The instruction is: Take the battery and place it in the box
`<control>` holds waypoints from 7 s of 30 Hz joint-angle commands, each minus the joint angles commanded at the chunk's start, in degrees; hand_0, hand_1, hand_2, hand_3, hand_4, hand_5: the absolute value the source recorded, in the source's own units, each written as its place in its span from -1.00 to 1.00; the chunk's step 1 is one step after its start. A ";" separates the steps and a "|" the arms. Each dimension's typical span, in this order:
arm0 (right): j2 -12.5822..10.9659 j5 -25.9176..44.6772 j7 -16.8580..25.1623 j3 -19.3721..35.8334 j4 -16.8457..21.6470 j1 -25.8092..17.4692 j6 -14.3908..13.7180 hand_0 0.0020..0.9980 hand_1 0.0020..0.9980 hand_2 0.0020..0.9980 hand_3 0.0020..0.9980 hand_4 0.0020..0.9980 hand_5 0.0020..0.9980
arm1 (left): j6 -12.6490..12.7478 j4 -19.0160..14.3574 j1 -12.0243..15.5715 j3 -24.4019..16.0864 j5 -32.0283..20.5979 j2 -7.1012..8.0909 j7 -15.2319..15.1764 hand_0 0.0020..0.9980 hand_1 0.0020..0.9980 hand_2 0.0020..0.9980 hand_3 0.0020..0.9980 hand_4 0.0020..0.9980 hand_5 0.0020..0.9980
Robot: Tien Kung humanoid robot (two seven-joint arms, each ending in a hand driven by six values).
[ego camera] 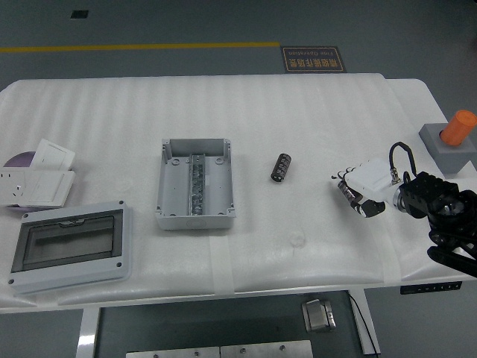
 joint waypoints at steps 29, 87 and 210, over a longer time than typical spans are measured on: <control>4.61 6.89 -0.47 16.00 11.01 -1.84 -5.16 -0.18 0.10 0.42 0.52 -0.47 -0.86 | 0.43 0.00 0.50 -0.88 1.66 -0.49 -0.42 0.33 0.36 0.11 0.16 0.21 -0.11; 22.61 22.20 0.07 11.67 -18.86 -0.36 -5.99 0.66 0.66 0.82 0.98 0.20 -0.34 | 0.18 0.00 0.28 0.13 0.86 -0.21 -0.41 0.33 0.36 0.02 0.14 0.13 -0.14; 13.81 12.53 0.62 47.97 -7.97 -19.50 -13.72 0.77 0.69 0.78 1.00 0.50 -0.24 | 2.62 0.00 2.34 -0.91 1.07 -1.42 -3.96 0.30 0.33 0.03 0.12 0.03 -0.22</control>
